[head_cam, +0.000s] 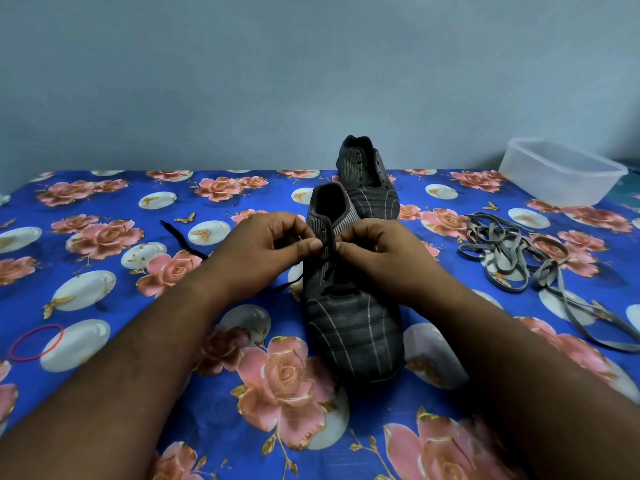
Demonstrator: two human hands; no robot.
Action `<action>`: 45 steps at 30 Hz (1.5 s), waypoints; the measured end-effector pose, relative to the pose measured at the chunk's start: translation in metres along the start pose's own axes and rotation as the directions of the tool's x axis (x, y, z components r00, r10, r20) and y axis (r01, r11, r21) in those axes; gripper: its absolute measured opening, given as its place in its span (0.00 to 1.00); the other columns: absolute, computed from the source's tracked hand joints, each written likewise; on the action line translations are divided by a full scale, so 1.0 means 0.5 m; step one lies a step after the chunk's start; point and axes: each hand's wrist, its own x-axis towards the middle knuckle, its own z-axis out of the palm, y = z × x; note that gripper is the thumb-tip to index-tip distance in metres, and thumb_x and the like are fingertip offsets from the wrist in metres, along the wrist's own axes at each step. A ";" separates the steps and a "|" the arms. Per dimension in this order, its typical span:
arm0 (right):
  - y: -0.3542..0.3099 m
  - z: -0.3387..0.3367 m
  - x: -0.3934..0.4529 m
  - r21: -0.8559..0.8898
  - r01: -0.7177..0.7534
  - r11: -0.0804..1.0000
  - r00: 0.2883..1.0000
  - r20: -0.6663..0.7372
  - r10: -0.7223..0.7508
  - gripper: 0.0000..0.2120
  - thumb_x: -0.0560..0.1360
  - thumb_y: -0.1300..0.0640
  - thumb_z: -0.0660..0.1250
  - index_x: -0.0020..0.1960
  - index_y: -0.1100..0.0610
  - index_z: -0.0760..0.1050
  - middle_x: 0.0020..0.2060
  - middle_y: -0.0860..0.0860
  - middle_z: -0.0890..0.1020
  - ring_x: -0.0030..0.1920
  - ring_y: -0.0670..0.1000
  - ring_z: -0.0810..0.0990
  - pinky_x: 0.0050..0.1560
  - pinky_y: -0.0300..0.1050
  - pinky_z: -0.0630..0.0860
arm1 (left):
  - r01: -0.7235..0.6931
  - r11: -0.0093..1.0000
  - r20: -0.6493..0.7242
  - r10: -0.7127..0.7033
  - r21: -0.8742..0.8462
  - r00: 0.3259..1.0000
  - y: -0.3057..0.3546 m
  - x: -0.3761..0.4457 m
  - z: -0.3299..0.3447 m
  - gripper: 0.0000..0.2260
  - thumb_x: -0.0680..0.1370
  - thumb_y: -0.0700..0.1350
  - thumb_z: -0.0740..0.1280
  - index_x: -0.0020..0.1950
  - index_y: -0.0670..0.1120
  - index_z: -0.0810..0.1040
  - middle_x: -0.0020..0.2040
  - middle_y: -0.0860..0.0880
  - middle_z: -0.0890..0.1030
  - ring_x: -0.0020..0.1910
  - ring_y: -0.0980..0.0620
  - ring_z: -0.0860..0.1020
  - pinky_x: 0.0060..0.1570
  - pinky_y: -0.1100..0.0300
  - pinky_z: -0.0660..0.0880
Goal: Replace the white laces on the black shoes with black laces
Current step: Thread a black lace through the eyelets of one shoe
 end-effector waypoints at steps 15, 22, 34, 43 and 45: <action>0.010 0.005 0.012 0.039 0.026 0.999 0.999 0.036 -0.027 0.08 0.79 0.57 0.71 0.41 0.50 0.81 0.29 0.43 0.79 0.31 0.41 0.74 0.35 0.40 0.73 | 0.120 0.957 0.082 -0.102 -0.264 0.991 0.000 0.002 0.003 0.05 0.79 0.42 0.71 0.46 0.40 0.80 0.36 0.49 0.79 0.35 0.56 0.73 0.35 0.67 0.71; 0.010 -0.008 0.010 -0.028 0.147 0.989 0.987 0.062 -0.145 0.04 0.77 0.60 0.73 0.45 0.52 0.81 0.34 0.44 0.78 0.34 0.38 0.74 0.37 0.32 0.70 | 0.125 0.958 0.074 -0.110 -0.258 0.991 0.003 0.004 0.004 0.04 0.81 0.42 0.68 0.46 0.45 0.80 0.36 0.54 0.81 0.35 0.58 0.76 0.36 0.68 0.73; 0.032 -0.031 0.011 0.119 0.088 0.989 0.994 0.048 -0.094 0.20 0.81 0.62 0.65 0.69 0.45 0.74 0.40 0.48 0.77 0.39 0.48 0.74 0.42 0.45 0.73 | 0.133 0.990 -0.129 -0.126 0.045 0.984 -0.023 0.006 -0.020 0.02 0.80 0.48 0.71 0.50 0.51 0.81 0.38 0.56 0.82 0.37 0.50 0.79 0.47 0.47 0.78; 0.038 -0.026 0.021 -0.246 0.167 0.955 0.980 -0.062 -0.188 0.20 0.76 0.56 0.57 0.64 0.43 0.78 0.32 0.31 0.75 0.34 0.36 0.72 0.43 0.43 0.63 | -0.120 0.954 -0.013 0.128 0.275 0.992 -0.012 0.004 0.027 0.22 0.77 0.67 0.58 0.70 0.69 0.69 0.72 0.58 0.62 0.72 0.59 0.61 0.73 0.52 0.62; 0.041 -0.032 0.022 -0.207 0.154 0.966 0.980 -0.091 -0.176 0.15 0.79 0.57 0.59 0.60 0.44 0.78 0.30 0.41 0.75 0.32 0.41 0.71 0.39 0.44 0.64 | -0.103 0.957 0.013 0.103 0.271 0.995 -0.019 0.007 0.024 0.21 0.77 0.67 0.57 0.70 0.67 0.69 0.70 0.57 0.65 0.72 0.56 0.65 0.73 0.44 0.64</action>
